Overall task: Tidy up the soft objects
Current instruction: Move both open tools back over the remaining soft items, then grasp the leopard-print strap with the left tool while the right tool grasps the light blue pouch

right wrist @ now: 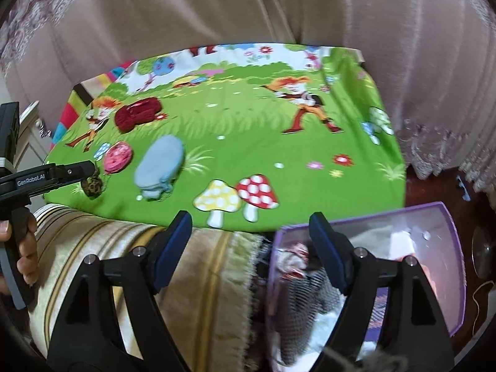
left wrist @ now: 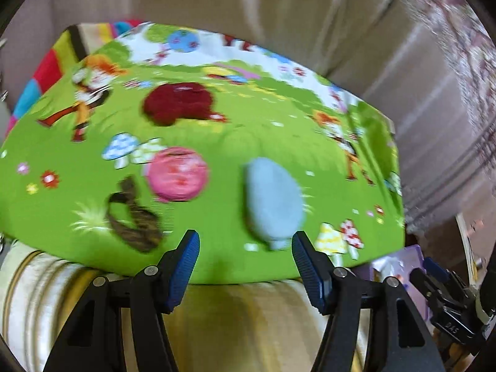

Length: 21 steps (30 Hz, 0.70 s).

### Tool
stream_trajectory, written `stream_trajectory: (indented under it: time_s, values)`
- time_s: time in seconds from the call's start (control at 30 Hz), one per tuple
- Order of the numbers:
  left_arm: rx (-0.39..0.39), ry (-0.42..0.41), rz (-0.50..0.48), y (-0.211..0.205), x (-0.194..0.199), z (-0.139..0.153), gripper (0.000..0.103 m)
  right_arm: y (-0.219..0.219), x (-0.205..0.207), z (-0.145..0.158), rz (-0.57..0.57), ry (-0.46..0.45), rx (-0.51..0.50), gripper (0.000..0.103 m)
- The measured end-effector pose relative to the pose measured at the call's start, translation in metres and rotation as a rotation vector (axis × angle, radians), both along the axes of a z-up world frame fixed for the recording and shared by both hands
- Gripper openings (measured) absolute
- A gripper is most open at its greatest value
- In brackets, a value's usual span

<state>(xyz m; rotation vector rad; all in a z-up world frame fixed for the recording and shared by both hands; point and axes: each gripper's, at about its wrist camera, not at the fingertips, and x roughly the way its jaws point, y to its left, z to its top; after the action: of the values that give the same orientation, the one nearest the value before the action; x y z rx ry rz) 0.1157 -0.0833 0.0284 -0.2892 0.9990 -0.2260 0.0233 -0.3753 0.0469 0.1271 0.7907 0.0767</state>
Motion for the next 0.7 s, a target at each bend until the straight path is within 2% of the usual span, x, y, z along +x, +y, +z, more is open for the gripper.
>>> stream_trajectory:
  time_s: [0.3,0.7]
  values:
    - [0.005,0.104,0.161,0.068,0.017,-0.023,0.063,0.045,0.038,-0.003,0.082,0.036,0.010,0.088]
    - [0.016,0.213,0.199,0.083,0.049,-0.055,0.063,0.096,0.085,-0.016,0.151,0.092,-0.003,0.091]
